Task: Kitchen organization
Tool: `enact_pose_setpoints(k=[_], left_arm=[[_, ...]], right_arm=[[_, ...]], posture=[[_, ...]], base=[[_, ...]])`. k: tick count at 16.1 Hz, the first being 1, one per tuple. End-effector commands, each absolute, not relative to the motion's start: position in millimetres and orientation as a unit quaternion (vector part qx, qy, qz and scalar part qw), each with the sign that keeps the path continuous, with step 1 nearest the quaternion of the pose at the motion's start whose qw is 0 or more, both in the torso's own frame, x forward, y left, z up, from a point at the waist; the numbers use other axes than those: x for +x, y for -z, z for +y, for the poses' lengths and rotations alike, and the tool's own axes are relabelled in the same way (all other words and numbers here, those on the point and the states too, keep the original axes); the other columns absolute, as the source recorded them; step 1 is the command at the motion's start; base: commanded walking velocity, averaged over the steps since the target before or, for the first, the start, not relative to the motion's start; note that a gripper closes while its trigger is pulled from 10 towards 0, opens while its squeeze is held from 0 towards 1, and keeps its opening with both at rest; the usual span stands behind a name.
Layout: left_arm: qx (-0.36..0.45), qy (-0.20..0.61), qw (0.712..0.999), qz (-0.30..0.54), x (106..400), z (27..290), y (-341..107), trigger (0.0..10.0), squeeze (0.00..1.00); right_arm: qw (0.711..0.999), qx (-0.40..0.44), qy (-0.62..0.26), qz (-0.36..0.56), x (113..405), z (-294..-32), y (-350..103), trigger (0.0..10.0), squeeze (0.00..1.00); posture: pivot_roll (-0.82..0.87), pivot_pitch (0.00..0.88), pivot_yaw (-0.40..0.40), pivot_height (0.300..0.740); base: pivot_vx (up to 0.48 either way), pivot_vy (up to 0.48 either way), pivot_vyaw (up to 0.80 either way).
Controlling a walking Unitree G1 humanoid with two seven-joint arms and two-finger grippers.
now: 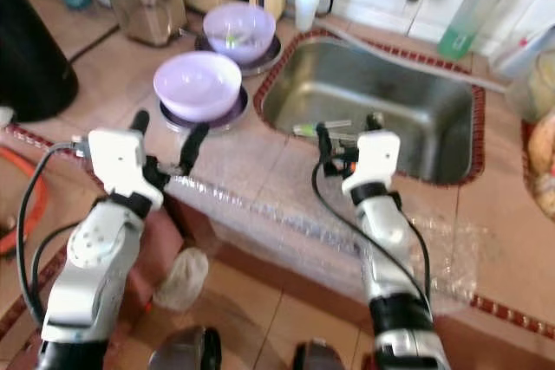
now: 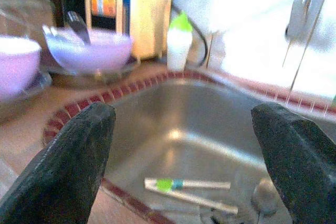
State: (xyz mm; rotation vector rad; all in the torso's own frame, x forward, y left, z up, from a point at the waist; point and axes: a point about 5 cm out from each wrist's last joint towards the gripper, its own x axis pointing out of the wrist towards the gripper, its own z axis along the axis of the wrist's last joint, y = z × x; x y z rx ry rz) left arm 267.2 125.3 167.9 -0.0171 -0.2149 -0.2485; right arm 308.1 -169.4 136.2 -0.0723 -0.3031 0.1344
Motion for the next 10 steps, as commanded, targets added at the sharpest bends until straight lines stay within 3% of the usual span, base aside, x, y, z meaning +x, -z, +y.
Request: enact_pose_setpoints(k=[1,6,7,10], left_arm=[[-0.01,0.124,0.985,-0.121,263,125,-174,10.0,0.0],[-0.012,0.129,0.982,-0.135,264,124,-182,10.0,0.0],[-0.014,0.13,0.982,-0.14,264,123,-184,10.0,0.0],[-0.017,0.134,0.981,-0.142,264,122,-185,10.0,0.0]], right_arm=[[0.986,-0.04,-0.065,-0.149,303,-167,-137,10.0,1.0],[0.987,-0.045,-0.062,-0.142,301,-168,-147,10.0,1.0],[0.987,-0.048,-0.067,-0.14,302,-166,-149,10.0,0.0],[0.987,-0.047,-0.073,-0.137,303,-164,-151,10.0,0.0]], posture=[[0.0,0.038,-0.015,0.74],[0.0,0.025,-0.016,0.74],[0.0,0.023,-0.018,0.74],[-0.01,0.021,-0.02,0.74]], base=[[0.0,0.0,0.0],[0.0,0.0,0.0],[0.0,0.0,0.0],[0.0,0.0,0.0]])
